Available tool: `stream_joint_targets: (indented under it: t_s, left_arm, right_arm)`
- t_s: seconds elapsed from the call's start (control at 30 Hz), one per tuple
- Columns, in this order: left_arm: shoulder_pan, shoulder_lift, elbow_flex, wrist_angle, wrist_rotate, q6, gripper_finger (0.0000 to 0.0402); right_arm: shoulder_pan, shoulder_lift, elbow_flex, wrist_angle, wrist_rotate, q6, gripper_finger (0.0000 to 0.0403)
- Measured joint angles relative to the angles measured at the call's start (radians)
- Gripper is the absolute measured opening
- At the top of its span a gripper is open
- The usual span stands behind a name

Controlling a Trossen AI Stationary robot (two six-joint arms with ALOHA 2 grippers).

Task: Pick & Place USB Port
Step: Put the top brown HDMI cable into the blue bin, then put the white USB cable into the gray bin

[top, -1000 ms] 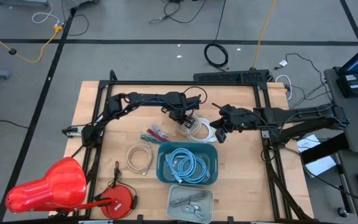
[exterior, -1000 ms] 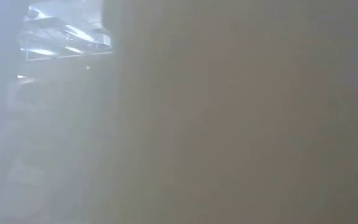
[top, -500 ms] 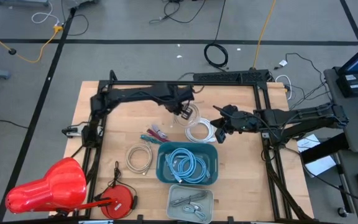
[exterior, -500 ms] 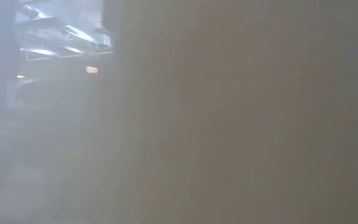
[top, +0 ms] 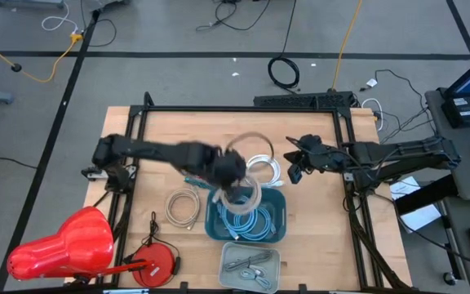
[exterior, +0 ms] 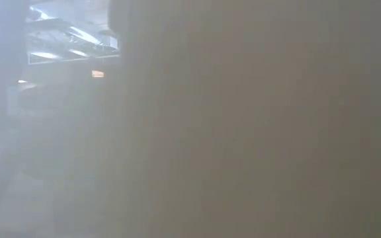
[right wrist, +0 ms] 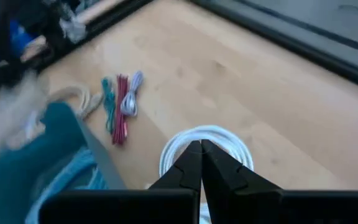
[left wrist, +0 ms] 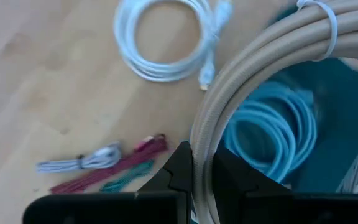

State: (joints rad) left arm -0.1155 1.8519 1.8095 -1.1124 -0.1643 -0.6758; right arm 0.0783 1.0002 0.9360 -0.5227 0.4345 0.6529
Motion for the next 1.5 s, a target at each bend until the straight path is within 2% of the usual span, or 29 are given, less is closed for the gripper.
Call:
stream_joint_targets:
  t_s: [0.1, 0.3, 0.5, 0.6, 0.77, 0.83, 0.93, 1.07, 1.23, 1.33, 1.5]
  left_arm:
    - [-0.057, 0.047, 0.0, 0.007, -0.013, -0.013, 0.0033]
    - [-0.119, 0.137, 0.0, 0.013, 0.002, -0.037, 0.0033]
    - [-0.11, 0.211, 0.0, 0.016, -0.093, -0.036, 0.0033]
    - [-0.086, 0.234, 0.0, 0.005, -0.085, -0.045, 0.0035]
    - [-0.057, 0.238, 0.0, -0.009, 0.042, -0.036, 0.0109]
    - [-0.053, 0.236, 0.0, -0.014, 0.058, -0.029, 0.0137]
    - [-0.053, 0.213, 0.0, -0.021, 0.065, -0.018, 0.016]
    - [-0.051, 0.135, 0.0, -0.019, 0.049, -0.05, 0.0166]
    - [-0.012, -0.02, 0.001, -0.072, -0.06, -0.203, 0.0152]
    - [0.025, -0.094, 0.002, -0.176, -0.122, -0.253, 0.014]
    - [0.08, -0.135, 0.0, -0.468, -0.256, -0.213, 0.0124]
  right_arm:
    - [-0.007, -0.008, 0.0, 0.002, 0.037, 0.027, 0.0]
    - [-0.019, -0.008, 0.0, 0.054, 0.036, 0.042, 0.0]
    - [-0.019, -0.007, 0.0, 0.077, 0.035, 0.042, 0.0]
    - [-0.018, -0.007, 0.0, 0.077, 0.032, 0.042, 0.0]
    - [-0.017, -0.007, 0.0, 0.077, -0.02, 0.041, 0.0]
    - [-0.017, -0.007, 0.0, 0.077, -0.022, 0.042, 0.0]
    - [-0.017, -0.007, 0.0, 0.077, -0.024, 0.042, 0.0]
    - [-0.017, -0.007, 0.0, 0.077, -0.024, 0.038, 0.0]
    - [-0.017, -0.007, 0.0, 0.078, -0.019, 0.034, 0.0]
    - [-0.017, -0.007, 0.0, 0.092, -0.018, 0.015, 0.0]
    - [-0.019, -0.007, 0.0, 0.101, -0.015, 0.004, 0.0]
